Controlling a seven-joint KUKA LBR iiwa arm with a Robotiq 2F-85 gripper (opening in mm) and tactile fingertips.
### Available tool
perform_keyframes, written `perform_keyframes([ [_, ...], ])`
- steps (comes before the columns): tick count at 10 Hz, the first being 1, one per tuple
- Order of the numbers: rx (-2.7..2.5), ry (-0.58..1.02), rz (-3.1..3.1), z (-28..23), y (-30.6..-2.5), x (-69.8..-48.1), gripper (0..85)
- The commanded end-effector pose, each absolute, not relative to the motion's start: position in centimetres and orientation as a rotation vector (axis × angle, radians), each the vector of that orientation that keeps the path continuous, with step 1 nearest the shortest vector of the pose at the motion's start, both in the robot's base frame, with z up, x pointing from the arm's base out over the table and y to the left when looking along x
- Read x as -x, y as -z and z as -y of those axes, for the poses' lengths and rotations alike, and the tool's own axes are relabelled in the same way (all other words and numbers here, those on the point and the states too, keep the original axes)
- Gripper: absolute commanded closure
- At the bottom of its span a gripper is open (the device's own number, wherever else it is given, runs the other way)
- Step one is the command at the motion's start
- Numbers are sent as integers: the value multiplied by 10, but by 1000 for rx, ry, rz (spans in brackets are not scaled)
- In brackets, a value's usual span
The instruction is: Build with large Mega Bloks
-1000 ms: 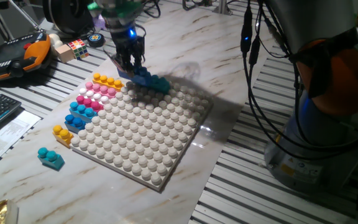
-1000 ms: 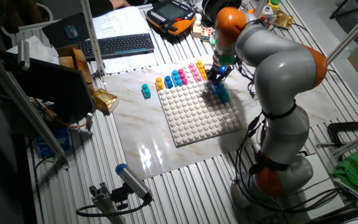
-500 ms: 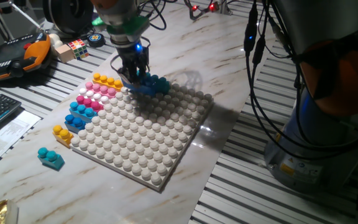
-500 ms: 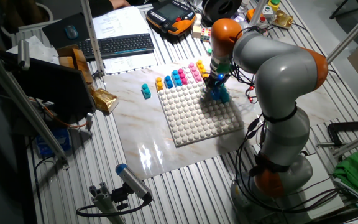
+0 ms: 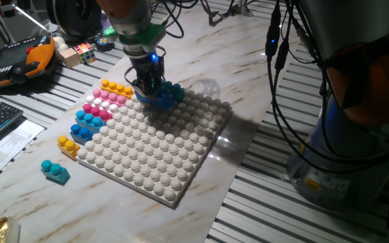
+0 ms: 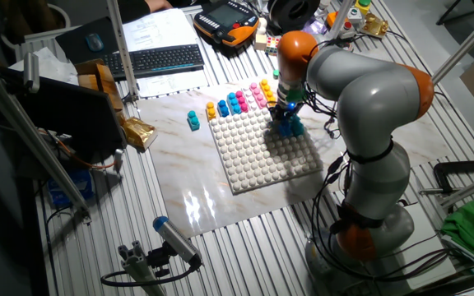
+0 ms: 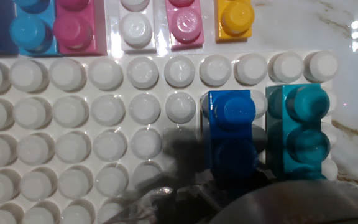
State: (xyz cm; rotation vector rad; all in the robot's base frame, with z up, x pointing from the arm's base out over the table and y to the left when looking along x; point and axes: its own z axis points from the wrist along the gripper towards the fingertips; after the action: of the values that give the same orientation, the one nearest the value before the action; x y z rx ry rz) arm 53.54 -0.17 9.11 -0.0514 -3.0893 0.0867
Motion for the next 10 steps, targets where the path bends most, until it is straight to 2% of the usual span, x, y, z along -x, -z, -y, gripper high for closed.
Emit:
perform_keyframes([
  [1, 51, -84, 3092, 1, -89, -536, 840],
  [10, 56, -84, 3102, -2, -81, -534, 840],
])
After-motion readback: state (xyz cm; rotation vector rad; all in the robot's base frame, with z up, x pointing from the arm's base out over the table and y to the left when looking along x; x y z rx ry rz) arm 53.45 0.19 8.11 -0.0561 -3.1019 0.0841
